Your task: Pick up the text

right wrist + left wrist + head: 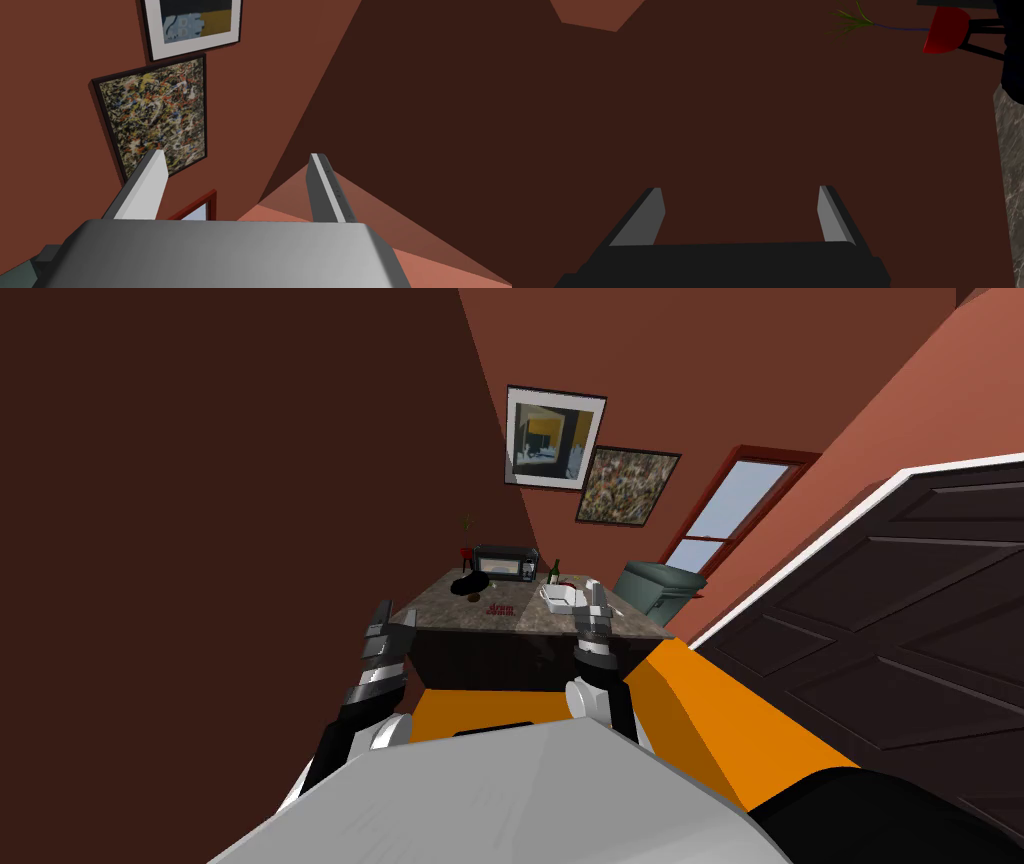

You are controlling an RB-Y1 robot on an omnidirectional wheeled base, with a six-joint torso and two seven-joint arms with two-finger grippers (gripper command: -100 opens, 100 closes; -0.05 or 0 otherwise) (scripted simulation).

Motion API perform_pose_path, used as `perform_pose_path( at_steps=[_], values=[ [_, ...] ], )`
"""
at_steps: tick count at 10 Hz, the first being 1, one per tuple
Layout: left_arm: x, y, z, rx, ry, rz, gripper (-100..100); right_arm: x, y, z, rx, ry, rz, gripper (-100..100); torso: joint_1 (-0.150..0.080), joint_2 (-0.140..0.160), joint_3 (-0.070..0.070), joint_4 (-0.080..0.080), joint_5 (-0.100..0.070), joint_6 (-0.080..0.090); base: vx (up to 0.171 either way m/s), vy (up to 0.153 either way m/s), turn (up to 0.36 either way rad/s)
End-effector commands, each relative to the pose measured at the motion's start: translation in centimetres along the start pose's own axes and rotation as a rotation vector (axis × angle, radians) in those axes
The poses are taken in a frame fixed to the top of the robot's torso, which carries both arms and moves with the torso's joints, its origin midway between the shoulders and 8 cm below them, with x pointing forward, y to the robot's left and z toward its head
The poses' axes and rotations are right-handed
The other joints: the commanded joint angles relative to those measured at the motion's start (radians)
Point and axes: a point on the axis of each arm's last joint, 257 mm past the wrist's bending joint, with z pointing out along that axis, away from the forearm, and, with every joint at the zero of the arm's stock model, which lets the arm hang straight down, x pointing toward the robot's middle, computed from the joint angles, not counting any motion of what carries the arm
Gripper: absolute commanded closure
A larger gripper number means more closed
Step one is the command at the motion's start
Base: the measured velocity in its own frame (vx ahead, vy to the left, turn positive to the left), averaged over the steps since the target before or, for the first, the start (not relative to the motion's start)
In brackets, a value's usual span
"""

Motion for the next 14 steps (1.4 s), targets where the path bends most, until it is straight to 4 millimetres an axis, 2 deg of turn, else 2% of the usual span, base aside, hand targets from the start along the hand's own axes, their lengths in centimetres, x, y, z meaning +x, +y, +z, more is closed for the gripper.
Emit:
perform_pose_path(
  at_steps=[1,5,8,14],
  values=[
    [0.2,0.3,0.0,-0.008,0.028,0.013,-100,0.0,0.0,0.0,0.000,0.000,0.000,0,0.000,0.000,0.000,0.000,0.000,0.000,-0.011,0.007,-0.013],
    [0.7,2.1,0.4,-0.048,0.101,0.042,-100,0.0,0.0,0.0,0.000,0.000,0.000,0,0.003,0.002,0.001,0.000,0.001,0.000,-0.032,0.031,-0.028],
    [0.5,5.5,1.0,-0.121,0.133,0.045,-100,0.0,0.0,0.0,0.000,0.000,0.000,0,0.005,0.004,0.002,0.001,0.001,0.000,-0.064,0.065,-0.066],
    [-0.2,10.9,1.6,-0.242,0.140,0.023,-100,0.0,0.0,0.0,0.000,0.000,0.000,0,0.001,0.001,0.001,0.000,0.000,0.000,-0.029,0.025,-0.058]
  ],
)
